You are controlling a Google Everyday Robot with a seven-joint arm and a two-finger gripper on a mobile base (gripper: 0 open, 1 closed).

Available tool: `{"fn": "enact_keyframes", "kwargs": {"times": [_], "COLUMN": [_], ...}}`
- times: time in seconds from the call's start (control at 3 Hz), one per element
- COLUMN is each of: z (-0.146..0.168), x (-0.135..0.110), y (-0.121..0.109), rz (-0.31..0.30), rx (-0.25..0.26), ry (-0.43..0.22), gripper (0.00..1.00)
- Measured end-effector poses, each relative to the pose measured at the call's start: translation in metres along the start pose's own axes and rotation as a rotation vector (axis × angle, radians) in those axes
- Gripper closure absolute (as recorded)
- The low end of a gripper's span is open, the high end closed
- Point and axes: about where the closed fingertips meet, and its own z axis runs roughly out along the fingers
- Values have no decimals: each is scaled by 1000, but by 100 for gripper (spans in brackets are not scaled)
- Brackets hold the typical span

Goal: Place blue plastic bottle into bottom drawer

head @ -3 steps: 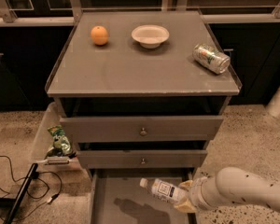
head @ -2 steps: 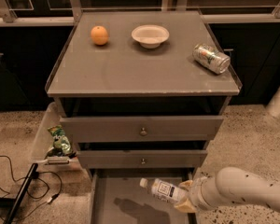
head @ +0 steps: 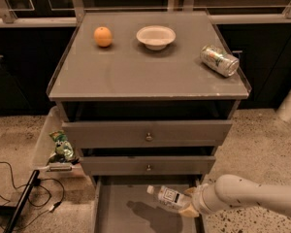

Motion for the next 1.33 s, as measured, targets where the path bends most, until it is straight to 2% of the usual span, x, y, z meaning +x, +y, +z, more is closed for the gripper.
{"fn": "enact_keyframes", "kwargs": {"times": [0.67, 1.0, 1.33], "z": [73, 95, 117], "x": [14, 19, 33], "y": [-54, -79, -111], "rz": [-81, -108, -80], "rx": [6, 11, 24], "ry": [-205, -305, -366], "gripper": [100, 100, 100]}}
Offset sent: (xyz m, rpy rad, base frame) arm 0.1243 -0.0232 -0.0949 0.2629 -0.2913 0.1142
